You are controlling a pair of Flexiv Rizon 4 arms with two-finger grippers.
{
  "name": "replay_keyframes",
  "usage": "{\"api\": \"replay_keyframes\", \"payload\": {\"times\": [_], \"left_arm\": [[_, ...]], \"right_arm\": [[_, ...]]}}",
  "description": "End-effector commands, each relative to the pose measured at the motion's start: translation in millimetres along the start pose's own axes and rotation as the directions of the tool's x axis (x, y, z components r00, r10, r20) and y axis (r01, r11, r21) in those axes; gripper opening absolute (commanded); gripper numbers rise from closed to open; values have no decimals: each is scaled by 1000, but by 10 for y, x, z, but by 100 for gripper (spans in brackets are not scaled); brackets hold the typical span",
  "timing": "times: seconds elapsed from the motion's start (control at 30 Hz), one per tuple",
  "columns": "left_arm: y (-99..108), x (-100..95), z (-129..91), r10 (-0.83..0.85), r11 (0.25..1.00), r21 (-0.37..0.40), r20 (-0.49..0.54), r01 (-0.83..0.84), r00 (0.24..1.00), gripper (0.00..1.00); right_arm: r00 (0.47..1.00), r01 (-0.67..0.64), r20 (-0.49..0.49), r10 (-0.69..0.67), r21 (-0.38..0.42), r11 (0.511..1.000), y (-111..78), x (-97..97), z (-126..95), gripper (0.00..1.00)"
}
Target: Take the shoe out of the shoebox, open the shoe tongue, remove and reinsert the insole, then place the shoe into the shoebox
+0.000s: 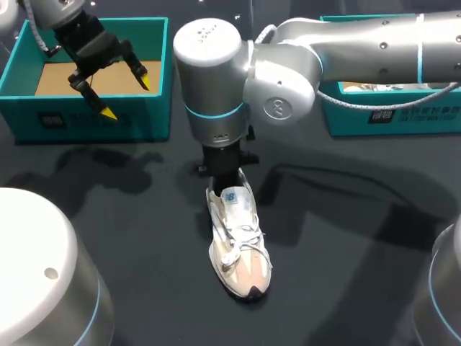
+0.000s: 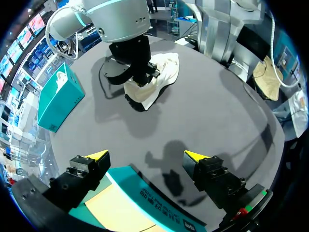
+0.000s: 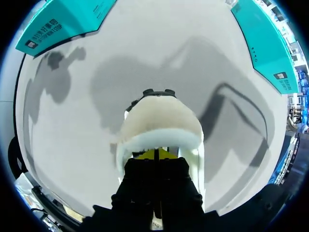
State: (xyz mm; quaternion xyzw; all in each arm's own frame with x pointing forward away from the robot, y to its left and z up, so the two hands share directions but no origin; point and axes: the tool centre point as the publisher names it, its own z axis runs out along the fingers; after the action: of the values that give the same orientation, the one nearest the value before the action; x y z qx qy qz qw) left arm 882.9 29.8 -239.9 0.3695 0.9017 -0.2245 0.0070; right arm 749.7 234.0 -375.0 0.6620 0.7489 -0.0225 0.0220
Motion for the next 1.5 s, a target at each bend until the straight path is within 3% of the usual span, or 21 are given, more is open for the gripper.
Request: {"api": "replay_keyframes", "payload": {"times": [0.03, 0.4, 0.67, 1.0, 1.5], "left_arm": [[0, -2, -4, 0, 1000, -2, -2, 0, 1000, 100], [0, -2, -4, 0, 1000, -2, -2, 0, 1000, 100], [0, -2, -4, 0, 1000, -2, -2, 0, 1000, 100], [0, -2, -4, 0, 1000, -2, -2, 0, 1000, 100], [0, -2, -4, 0, 1000, -2, -2, 0, 1000, 100]], "right_arm": [[1000, 9, 19, -9, -22, 1000, -44, -1, -262, 0], [999, 26, 33, -25, -40, 999, -97, -14, -581, 3], [998, 44, 52, -43, -33, 998, -104, -12, -683, 16], [998, 60, 1, -60, 2, 998, -112, -71, -539, 36], [997, 53, -59, -51, 25, 998, -215, -97, -315, 38]]}}
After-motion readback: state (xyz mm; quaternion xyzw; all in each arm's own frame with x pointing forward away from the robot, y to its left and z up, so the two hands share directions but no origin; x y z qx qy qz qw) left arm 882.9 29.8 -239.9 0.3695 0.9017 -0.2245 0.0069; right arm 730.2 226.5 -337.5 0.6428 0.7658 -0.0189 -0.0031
